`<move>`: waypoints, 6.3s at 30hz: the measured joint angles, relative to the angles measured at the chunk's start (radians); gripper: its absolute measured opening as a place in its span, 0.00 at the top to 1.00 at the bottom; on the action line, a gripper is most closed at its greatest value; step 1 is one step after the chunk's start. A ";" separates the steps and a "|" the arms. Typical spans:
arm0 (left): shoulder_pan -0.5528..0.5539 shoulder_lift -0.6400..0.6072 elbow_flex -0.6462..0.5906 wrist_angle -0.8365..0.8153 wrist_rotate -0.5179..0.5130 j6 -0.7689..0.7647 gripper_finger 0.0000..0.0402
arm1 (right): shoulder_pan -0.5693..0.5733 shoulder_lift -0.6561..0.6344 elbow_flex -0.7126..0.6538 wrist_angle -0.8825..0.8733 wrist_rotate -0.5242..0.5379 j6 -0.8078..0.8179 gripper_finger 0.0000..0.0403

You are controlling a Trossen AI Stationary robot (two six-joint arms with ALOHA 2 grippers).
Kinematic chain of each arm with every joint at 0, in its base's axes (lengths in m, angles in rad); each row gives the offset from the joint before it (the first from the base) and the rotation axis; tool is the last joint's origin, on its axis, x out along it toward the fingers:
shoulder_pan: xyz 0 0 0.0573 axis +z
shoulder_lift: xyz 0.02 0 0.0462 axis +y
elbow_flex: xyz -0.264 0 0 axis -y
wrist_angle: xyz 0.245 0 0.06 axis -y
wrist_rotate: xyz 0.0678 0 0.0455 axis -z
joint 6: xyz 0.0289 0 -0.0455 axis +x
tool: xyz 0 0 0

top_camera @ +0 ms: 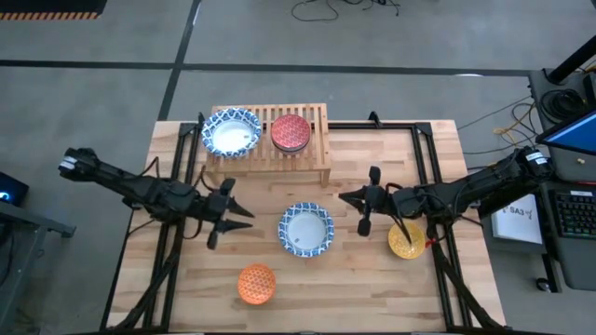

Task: Place and stack bowls onto a shelf
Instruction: Stack the yellow pattern bowl on top of the red pattern bowl on the shelf

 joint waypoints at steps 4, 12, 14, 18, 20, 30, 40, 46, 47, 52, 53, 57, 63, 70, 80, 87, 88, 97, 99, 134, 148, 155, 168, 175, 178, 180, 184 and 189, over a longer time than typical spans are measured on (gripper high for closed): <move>0.000 -0.034 -0.041 0.081 -0.035 0.115 0.79 | 0.000 0.000 0.000 0.006 -0.026 0.068 0.98; 0.000 -0.050 -0.056 0.160 -0.052 0.269 0.80 | 0.002 0.000 0.010 0.030 -0.042 0.154 0.98; 0.000 -0.050 -0.055 0.159 -0.052 0.282 0.80 | 0.002 0.000 0.026 0.030 -0.046 0.163 0.98; 0.000 -0.050 -0.055 0.151 -0.052 0.290 0.80 | 0.002 0.002 0.057 0.026 -0.053 0.166 0.98; 0.000 -0.052 -0.055 0.145 -0.052 0.290 0.80 | 0.002 0.013 0.078 0.026 -0.073 0.166 0.98; 0.001 -0.050 -0.066 0.045 -0.227 0.271 0.80 | 0.002 0.201 0.314 -0.191 -0.175 0.221 0.98; 0.000 -0.058 -0.078 -0.009 -0.230 0.239 0.80 | 0.002 0.488 0.791 -0.942 -0.183 0.455 0.98; 0.000 -0.058 -0.072 -0.060 -0.233 0.210 0.80 | -0.004 0.630 0.997 -1.297 -0.280 0.646 0.98; 0.000 -0.058 -0.072 -0.061 -0.233 0.210 0.80 | -0.005 0.647 1.015 -1.331 -0.297 0.671 0.98; 0.000 -0.058 -0.072 -0.061 -0.233 0.203 0.80 | -0.005 0.686 1.022 -1.407 -0.384 0.753 0.98; 0.000 -0.058 -0.072 -0.060 -0.233 0.203 0.80 | -0.005 0.686 1.012 -1.412 -0.409 0.771 0.98; 0.000 -0.059 -0.072 -0.060 -0.233 0.202 0.80 | -0.002 0.670 0.961 -1.416 -0.480 0.843 0.98; 0.000 -0.062 -0.069 -0.058 -0.233 0.202 0.80 | 0.006 0.578 0.823 -1.418 -0.513 0.952 0.98; 0.000 -0.061 -0.056 -0.056 -0.233 0.191 0.80 | 0.008 0.424 0.608 -1.404 -0.514 1.159 0.98; 0.000 -0.061 -0.054 -0.058 -0.233 0.191 0.80 | 0.037 0.324 0.419 -1.252 -0.678 1.445 0.77; 0.000 -0.055 -0.054 -0.058 -0.233 0.193 0.80 | 0.050 0.375 0.384 -1.319 -0.736 1.489 0.61; 0.000 -0.055 -0.054 -0.057 -0.232 0.194 0.80 | 0.050 0.381 0.383 -1.322 -0.733 1.488 0.59; 0.000 -0.054 -0.054 -0.058 -0.232 0.195 0.80 | 0.050 0.454 0.360 -1.406 -0.732 1.494 0.56; 0.000 -0.054 -0.054 -0.058 -0.233 0.195 0.80 | 0.050 0.471 0.347 -1.406 -0.729 1.479 0.57; 0.000 -0.050 -0.054 -0.055 -0.232 0.198 0.80 | -0.007 0.578 1.001 -1.808 -0.284 0.801 0.97; 0.000 -0.051 -0.054 -0.032 -0.232 0.203 0.80 | -0.225 0.772 1.563 -1.736 0.010 -0.355 0.97; 0.000 -0.051 -0.053 -0.029 -0.232 0.207 0.80 | -0.326 0.892 1.737 -1.631 0.079 -0.783 0.97; 0.001 -0.050 -0.051 -0.027 -0.233 0.243 0.80 | -0.448 0.882 1.733 -1.507 -0.076 -1.142 0.97; 0.001 -0.050 -0.051 -0.027 -0.234 0.245 0.80 | -0.448 0.882 1.732 -1.498 -0.101 -1.187 0.97; 0.001 -0.050 -0.051 -0.027 -0.235 0.245 0.80 | -0.448 0.885 1.731 -1.496 -0.106 -1.187 0.97; 0.001 -0.050 -0.051 -0.027 -0.235 0.245 0.80 | -0.448 0.890 1.731 -1.494 -0.135 -1.183 0.97; 0.001 -0.050 -0.051 -0.027 -0.236 0.245 0.80 | -0.447 0.913 1.731 -1.488 -0.173 -1.180 0.97; 0.001 -0.050 -0.051 -0.027 -0.236 0.245 0.80 | -0.452 0.957 1.731 -1.487 -0.172 -1.201 0.97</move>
